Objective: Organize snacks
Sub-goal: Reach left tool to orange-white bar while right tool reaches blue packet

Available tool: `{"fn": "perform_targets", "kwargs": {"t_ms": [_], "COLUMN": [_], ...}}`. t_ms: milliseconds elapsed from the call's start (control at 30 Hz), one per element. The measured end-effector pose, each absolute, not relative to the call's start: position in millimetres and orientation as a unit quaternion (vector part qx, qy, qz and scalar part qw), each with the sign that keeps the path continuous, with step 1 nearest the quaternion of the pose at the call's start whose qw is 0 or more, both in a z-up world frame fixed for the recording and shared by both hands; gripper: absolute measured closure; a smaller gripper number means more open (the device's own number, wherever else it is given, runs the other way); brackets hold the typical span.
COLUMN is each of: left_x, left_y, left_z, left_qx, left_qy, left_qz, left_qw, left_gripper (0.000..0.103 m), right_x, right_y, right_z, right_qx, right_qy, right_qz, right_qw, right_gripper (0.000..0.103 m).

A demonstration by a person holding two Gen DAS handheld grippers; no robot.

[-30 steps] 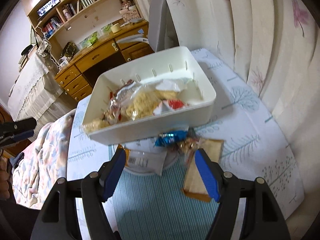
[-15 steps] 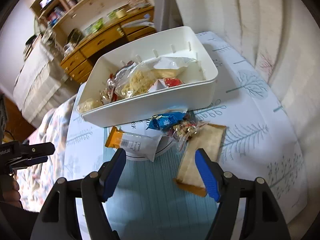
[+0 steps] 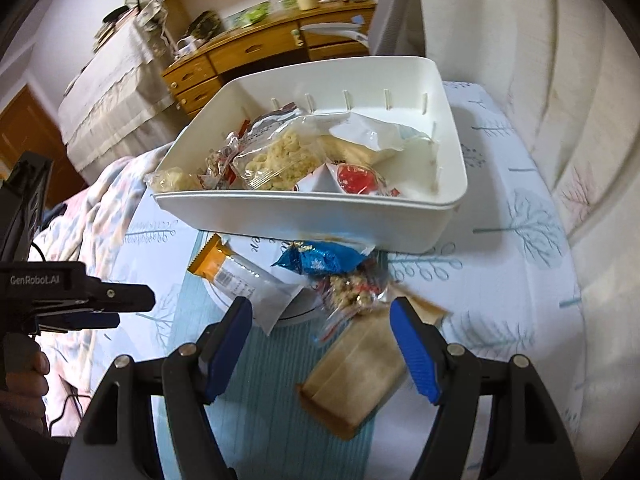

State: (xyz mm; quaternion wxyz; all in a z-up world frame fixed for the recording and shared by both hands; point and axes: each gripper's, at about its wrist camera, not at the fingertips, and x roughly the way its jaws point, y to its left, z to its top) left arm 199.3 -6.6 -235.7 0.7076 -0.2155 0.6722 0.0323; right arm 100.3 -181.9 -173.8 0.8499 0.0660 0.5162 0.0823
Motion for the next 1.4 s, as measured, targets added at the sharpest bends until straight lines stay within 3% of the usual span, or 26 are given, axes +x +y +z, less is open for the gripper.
{"fn": "perform_targets", "kwargs": {"t_ms": [1000,1167,1300,1400], "left_x": [263,266,268,266], "left_y": [-54,-58,-62,-62], "left_z": [-309,-320,-322,-323], "left_qx": [-0.272,-0.283,-0.283,-0.277], "left_qy": [0.704,0.713,0.711,0.712], "left_qz": [0.126,0.13,0.122,0.119], "left_qw": [0.644,0.629,0.632,0.634], "left_gripper": [0.017,0.023,0.033,0.035], "right_x": [156,157,155,154], "right_y": [-173,-173,-178,-177], "right_z": [-232,-232,-234,-234], "right_qx": [0.046,0.049,0.047,0.043], "right_qy": [0.514,0.513,0.515,0.516], "right_qz": [0.138,0.135,0.123,0.127], "right_qw": [0.845,0.846,0.847,0.846], "right_gripper": [0.031,0.032,0.049,0.052]}}
